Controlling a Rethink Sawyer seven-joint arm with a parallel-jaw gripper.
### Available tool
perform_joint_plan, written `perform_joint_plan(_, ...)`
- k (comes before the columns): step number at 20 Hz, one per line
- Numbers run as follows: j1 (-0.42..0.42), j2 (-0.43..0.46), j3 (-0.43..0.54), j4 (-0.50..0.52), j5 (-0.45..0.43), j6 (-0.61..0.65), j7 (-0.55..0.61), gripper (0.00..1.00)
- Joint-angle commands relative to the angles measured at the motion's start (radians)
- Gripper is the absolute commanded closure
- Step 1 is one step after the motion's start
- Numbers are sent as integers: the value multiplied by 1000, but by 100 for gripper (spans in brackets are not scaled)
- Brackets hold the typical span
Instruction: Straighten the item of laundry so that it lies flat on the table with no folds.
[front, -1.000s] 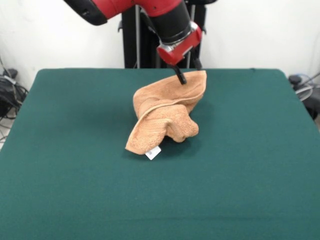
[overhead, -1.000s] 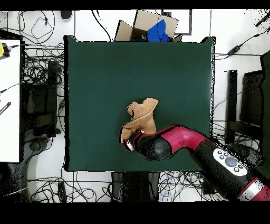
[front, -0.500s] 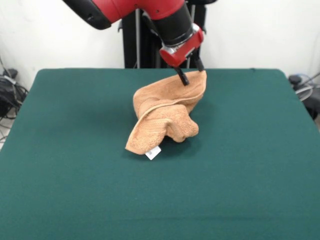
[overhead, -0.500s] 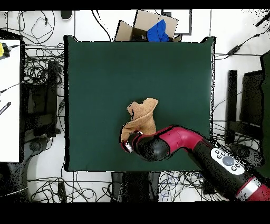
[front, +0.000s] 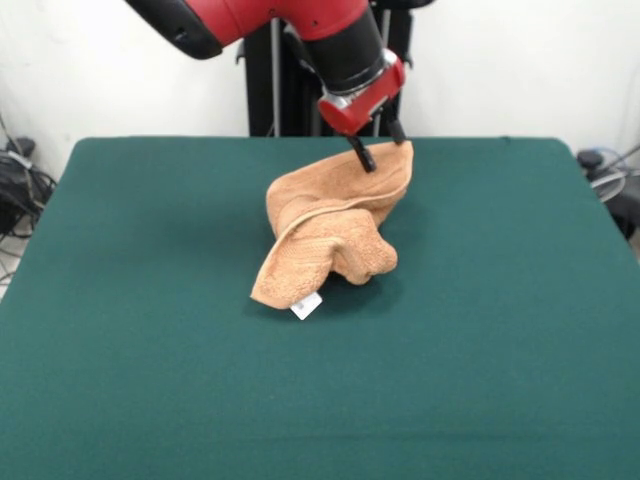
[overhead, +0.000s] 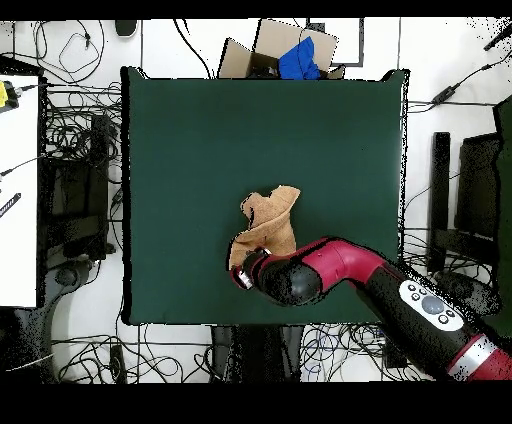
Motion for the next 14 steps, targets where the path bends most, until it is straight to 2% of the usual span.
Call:
perform_joint_plan(1,29,56,-55,-80,-92,-57,-58,0)
perform_joint_plan(14,4,33,-58,2,-115,-57,-65,0)
